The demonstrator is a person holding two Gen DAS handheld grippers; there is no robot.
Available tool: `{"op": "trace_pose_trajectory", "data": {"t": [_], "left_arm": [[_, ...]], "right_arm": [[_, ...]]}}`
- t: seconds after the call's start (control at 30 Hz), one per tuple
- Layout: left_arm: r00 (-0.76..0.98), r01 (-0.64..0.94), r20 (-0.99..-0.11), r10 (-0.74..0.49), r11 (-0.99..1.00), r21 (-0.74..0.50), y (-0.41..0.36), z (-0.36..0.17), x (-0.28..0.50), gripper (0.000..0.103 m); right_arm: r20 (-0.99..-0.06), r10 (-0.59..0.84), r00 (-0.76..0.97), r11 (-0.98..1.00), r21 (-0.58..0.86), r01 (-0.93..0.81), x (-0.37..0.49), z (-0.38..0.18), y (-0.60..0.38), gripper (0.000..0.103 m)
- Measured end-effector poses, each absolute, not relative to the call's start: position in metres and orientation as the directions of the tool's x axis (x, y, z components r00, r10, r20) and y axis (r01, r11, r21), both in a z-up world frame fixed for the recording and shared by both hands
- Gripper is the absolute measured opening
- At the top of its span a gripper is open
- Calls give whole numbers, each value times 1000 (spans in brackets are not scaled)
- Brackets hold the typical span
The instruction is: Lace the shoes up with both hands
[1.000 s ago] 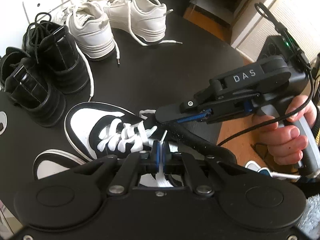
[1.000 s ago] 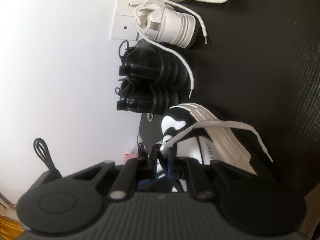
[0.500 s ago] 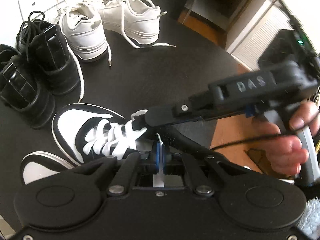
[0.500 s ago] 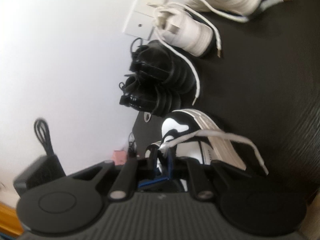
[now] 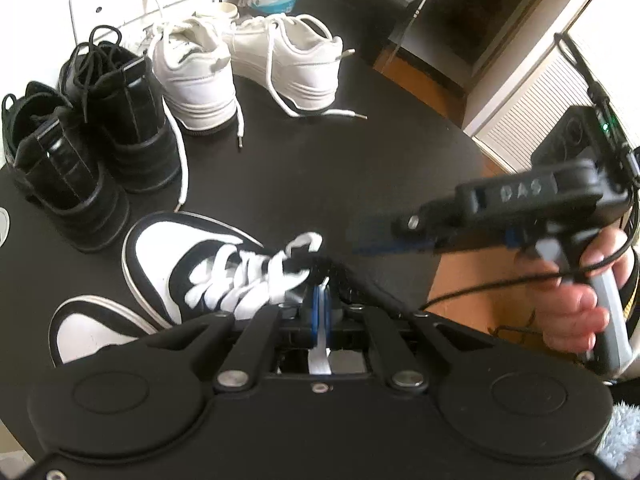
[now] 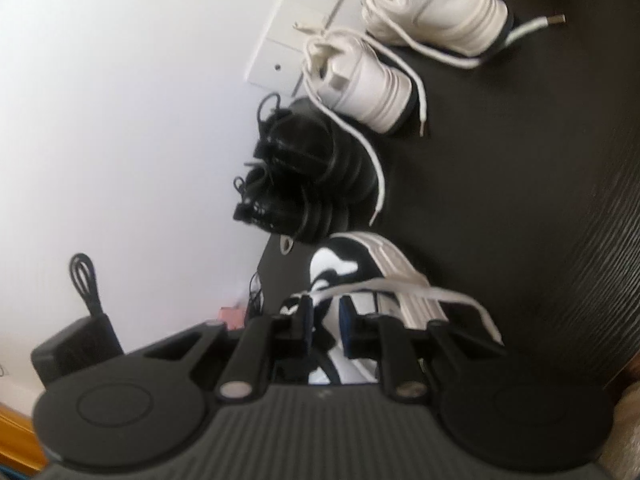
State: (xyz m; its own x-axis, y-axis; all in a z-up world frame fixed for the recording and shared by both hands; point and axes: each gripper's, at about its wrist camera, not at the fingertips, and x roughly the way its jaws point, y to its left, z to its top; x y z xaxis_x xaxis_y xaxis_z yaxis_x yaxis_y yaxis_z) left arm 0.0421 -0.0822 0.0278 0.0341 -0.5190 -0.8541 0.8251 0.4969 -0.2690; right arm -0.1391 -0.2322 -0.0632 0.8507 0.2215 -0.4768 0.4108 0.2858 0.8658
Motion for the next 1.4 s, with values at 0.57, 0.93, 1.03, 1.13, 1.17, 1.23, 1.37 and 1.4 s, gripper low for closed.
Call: {"op": "trace_pose_trajectory", "data": {"t": [0.57,0.93,1.03,1.13,1.17,1.23,1.37,1.4], "left_arm": [[48,816,-863,-504,518,-257,-87,28,41,3],[74,847,-873,-483,492,-200,-90,36,32,18],[82,867,-876,-476,468,-173,-89,42,26,22],[103,885,-885,-453,449,-127,-90,43,21,23],[106,887,-887,-449,446,-120,-90,42,20,23],[109,889,-890,-443,443,-112,-91,39,19,18],[105,889,-891,-441,444,-115,-92,36,19,12],[103,888,-891,-443,445,-118,-92,36,19,12]], "right_arm": [[-406,256,877,111,914,391,-132,-84,-229,15],[-447,135,885,220,884,413,-139,-66,-219,2],[-443,122,888,201,887,415,-143,-68,-221,2],[-432,56,900,193,889,415,-151,-66,-225,0],[-423,28,906,189,892,411,-156,-64,-229,0],[-422,10,907,177,893,413,-162,-62,-238,1],[-423,71,903,228,888,398,-159,-55,-235,10],[-426,85,901,245,885,395,-156,-53,-232,20]]}}
